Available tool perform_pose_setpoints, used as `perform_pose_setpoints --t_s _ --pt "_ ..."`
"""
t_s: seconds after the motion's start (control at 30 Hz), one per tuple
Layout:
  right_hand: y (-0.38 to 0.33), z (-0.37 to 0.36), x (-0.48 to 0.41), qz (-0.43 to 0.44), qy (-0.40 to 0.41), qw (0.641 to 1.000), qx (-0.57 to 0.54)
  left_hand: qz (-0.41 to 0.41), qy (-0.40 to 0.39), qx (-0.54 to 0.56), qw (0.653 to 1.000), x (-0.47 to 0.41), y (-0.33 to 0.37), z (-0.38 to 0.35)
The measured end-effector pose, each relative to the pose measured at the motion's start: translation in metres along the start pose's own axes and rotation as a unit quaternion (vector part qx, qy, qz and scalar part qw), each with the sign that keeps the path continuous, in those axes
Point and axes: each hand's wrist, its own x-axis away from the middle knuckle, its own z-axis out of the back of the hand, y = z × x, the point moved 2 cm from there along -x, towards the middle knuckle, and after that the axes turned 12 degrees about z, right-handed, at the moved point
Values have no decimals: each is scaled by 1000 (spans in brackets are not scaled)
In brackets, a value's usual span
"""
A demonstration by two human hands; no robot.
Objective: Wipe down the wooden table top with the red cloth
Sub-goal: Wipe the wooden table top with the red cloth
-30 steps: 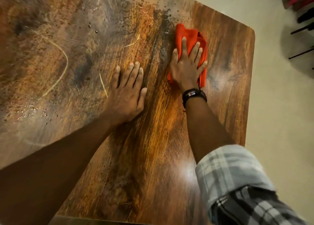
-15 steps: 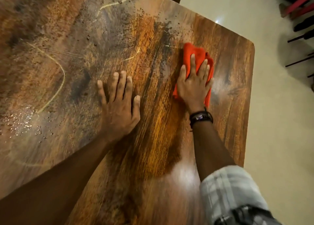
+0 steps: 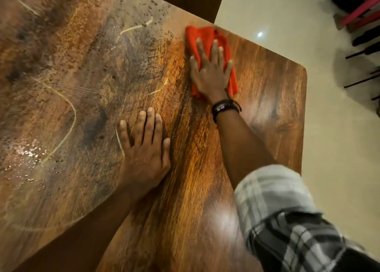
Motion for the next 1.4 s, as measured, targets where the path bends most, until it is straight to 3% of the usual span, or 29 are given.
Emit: perform_pose_setpoints --t_s 0.13,0.23,0.37,0.5,0.63,0.8,1.03,1.17,1.4 --pt "-17 -16 93 64 4 998 -13 5 6 4 1000 -1 3 1" --pt "13 -4 115 1 9 1000 -24 2 3 -2 1000 -1 2 1" --pt "37 10 59 -112 46 992 -45 2 2 -5 1000 -3 1 0" --pt "25 10 -6 -141 15 989 -29 7 -3 -7 1000 -2 0 -2" --pt "15 5 7 -80 1 997 12 2 -2 -1 1000 -1 1 -2" --pt "-20 -24 104 34 24 999 33 -9 4 11 1000 1 0 1" --pt "-56 -44 247 64 14 998 7 -9 -10 14 1000 0 -3 0" --pt "-57 -44 222 36 26 999 20 -11 -16 2 1000 -1 -4 1" --pt "-55 -33 90 -37 54 997 30 -28 -27 1 999 0 -5 -5"
